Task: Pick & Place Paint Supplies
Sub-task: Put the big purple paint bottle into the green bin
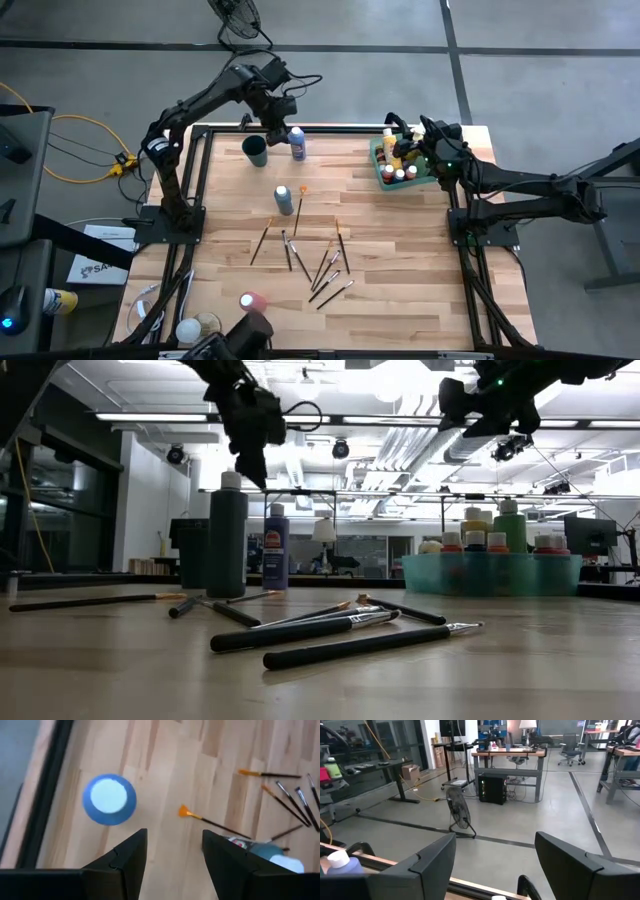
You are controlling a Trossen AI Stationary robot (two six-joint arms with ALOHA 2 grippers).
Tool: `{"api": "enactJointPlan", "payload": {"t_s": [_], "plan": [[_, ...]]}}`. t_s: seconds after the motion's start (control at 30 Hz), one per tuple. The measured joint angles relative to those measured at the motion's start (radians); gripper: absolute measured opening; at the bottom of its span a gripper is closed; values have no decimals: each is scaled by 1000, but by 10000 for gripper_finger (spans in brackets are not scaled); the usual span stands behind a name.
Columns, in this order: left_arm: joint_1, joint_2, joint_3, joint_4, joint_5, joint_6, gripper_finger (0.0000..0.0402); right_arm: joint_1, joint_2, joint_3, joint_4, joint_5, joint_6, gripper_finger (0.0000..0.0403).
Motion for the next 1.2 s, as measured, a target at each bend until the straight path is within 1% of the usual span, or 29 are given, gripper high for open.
{"api": "enactJointPlan", "payload": {"t_s": [0.1, 0.37, 0.47, 0.7, 0.93, 1.03, 1.2], "plan": [[17, 0, -37, 19, 2, 44, 186, 0, 0, 0, 0, -1, 0, 265], [32, 0, -135, 171, 0, 125, 186, 0, 0, 0, 0, -16, 0, 265], [32, 0, -179, 201, -20, 143, 186, 0, 0, 0, 1, -16, 0, 265], [32, 0, -306, 271, -36, 145, 186, 0, 0, 0, 0, -16, 0, 265], [32, 0, -453, 484, -40, 134, 186, 0, 0, 0, 0, -16, 0, 265], [32, 0, -488, 534, -65, 118, 186, 0, 0, 0, 0, -16, 0, 265], [32, 0, -508, 634, -76, 106, 186, 0, 0, 0, 0, -16, 0, 265]]}}
